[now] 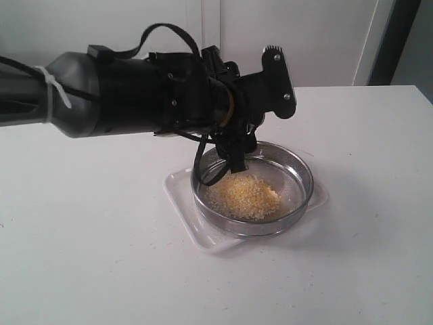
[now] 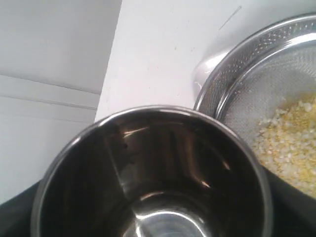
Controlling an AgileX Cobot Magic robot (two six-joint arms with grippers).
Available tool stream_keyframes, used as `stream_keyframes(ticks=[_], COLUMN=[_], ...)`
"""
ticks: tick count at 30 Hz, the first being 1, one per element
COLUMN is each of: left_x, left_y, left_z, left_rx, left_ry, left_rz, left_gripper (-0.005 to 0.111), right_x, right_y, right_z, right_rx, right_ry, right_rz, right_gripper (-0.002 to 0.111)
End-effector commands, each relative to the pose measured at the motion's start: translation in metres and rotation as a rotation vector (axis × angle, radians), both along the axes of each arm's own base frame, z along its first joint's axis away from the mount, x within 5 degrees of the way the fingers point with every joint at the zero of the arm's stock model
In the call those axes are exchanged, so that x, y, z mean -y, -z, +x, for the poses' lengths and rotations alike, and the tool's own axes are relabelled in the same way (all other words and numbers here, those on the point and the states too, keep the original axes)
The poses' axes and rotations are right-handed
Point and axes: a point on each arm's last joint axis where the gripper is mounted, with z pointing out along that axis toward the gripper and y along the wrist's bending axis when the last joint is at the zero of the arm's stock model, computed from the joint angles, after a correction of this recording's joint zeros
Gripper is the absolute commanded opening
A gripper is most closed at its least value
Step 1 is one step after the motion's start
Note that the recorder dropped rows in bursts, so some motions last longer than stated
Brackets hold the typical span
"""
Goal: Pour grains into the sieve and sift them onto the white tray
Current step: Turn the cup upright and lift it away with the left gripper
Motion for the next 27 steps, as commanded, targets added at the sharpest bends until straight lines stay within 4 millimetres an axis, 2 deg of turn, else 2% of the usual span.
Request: stream_keyframes(ticks=[1, 2, 6, 12, 19, 22, 27], left_x=[-0.011, -0.019, -0.036, -0.064, -0.1, -0.11, -0.113], left_y=[-0.027, -0.034, -0.044, -0.03, -0.016, -0.013, -0.008], left_z=[-0.005, -0.002, 0.005, 0.01, 0.008, 0.008, 0.005], left_rx=[-0.113, -0.159, -0.239, -0.337, -0.359, -0.362, -0.378], left_ry=[-0.079, -0.114, -0.205, -0.282, -0.349, -0.371, -0.385], left_rz=[-0.219, -0.305, -0.409, -0.487, -0.566, -0.575, -0.566], left_gripper=[0.0, 0.0, 0.0, 0.0, 0.0, 0.0, 0.0], right_x=[0.0, 0.0, 0.0, 0.0, 0.0, 0.0, 0.0], right_y=[0.0, 0.0, 0.0, 0.0, 0.0, 0.0, 0.0], right_z=[0.0, 0.0, 0.0, 0.0, 0.0, 0.0, 0.0], right_rx=[0.014, 0.014, 0.014, 0.014, 0.014, 0.014, 0.014], right_ry=[0.003, 0.003, 0.003, 0.003, 0.003, 0.003, 0.003], right_rz=[0.001, 0.001, 0.001, 0.001, 0.001, 0.001, 0.001], right_gripper=[0.0, 0.0, 0.0, 0.0, 0.0, 0.0, 0.0])
